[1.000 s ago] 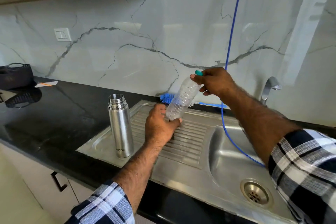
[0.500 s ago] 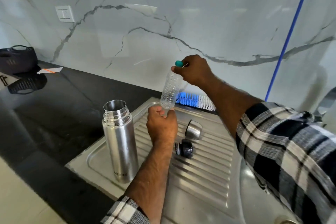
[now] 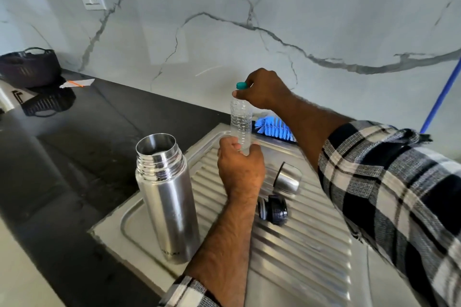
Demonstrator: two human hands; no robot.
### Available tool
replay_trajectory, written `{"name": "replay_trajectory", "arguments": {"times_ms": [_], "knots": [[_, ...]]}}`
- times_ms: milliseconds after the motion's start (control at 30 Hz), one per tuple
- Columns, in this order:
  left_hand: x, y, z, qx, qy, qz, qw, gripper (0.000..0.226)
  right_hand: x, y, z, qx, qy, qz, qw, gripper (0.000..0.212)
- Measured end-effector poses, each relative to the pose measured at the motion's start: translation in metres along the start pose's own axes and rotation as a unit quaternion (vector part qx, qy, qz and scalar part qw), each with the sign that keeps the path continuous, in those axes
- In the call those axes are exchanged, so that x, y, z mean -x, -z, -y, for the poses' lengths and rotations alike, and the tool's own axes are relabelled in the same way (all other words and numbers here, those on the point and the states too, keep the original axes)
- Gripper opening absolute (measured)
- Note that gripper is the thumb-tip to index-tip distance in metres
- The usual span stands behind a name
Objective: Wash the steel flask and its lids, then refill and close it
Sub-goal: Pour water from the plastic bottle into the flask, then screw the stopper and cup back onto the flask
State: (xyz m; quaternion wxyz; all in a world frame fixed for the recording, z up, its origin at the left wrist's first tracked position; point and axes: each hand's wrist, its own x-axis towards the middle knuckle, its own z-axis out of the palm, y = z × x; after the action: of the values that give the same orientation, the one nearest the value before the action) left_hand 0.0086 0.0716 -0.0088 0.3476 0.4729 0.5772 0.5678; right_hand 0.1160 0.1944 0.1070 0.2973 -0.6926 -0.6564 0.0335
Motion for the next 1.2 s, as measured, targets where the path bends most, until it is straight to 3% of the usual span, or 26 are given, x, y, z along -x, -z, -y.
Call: {"name": "replay_trajectory", "arguments": {"times_ms": [767,1200], "knots": [[-0.004,0.001,-0.001,-0.026,0.005,0.002,1.0,0.045,0.017,0.023,0.006,0.025,-0.008,0.0,1.0,0.062],[0.082,0.054,-0.035,-0.023,-0.089,0.045,0.995,0.035,0.189,0.094,-0.026,-0.087,-0.1,-0.054,0.99,0.033]]}}
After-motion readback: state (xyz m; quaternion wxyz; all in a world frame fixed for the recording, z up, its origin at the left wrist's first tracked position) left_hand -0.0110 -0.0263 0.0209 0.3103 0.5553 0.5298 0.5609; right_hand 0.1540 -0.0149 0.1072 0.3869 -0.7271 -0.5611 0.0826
